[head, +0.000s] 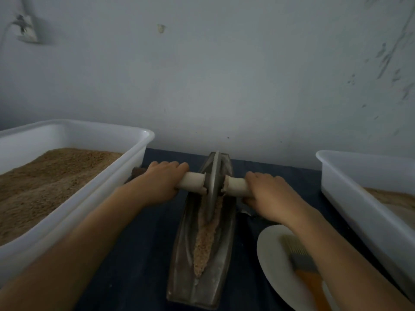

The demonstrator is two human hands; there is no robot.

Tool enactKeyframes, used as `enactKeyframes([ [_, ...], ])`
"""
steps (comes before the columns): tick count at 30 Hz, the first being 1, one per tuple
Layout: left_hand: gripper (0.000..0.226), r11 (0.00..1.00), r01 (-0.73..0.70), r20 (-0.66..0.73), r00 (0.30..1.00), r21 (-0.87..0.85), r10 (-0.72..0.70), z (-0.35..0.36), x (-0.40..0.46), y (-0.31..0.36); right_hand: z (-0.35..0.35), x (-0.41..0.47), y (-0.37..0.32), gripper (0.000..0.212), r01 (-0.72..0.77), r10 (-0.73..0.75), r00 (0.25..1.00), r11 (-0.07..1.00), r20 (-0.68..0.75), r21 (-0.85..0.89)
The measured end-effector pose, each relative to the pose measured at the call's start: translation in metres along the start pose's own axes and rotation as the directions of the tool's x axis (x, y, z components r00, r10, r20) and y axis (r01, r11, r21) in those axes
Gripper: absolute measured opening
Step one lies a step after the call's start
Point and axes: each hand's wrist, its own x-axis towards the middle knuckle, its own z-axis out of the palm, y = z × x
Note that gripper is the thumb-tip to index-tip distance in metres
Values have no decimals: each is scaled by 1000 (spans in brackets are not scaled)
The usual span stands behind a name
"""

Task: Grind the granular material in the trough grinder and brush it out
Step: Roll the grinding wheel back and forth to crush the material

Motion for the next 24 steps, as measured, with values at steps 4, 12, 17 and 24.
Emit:
enactKeyframes([
  [4,34,998,28,-265,964,52,-13,17,6,3,15,6,4,21,-41,35,989,998,-147,-38],
  [12,39,1000,-14,46,999,0,14,-6,-10,3,-9,-9,-3,20,25,-29,994,999,107,35],
  [17,37,992,-42,404,911,-119,86,-38,-32,6,-46,-27,-14,28,22,-96,892,985,443,171],
  [24,33,984,-25,480,871,-179,109,-42,-37,3,-53,-32,-15,26,39,-121,886,981,447,188],
])
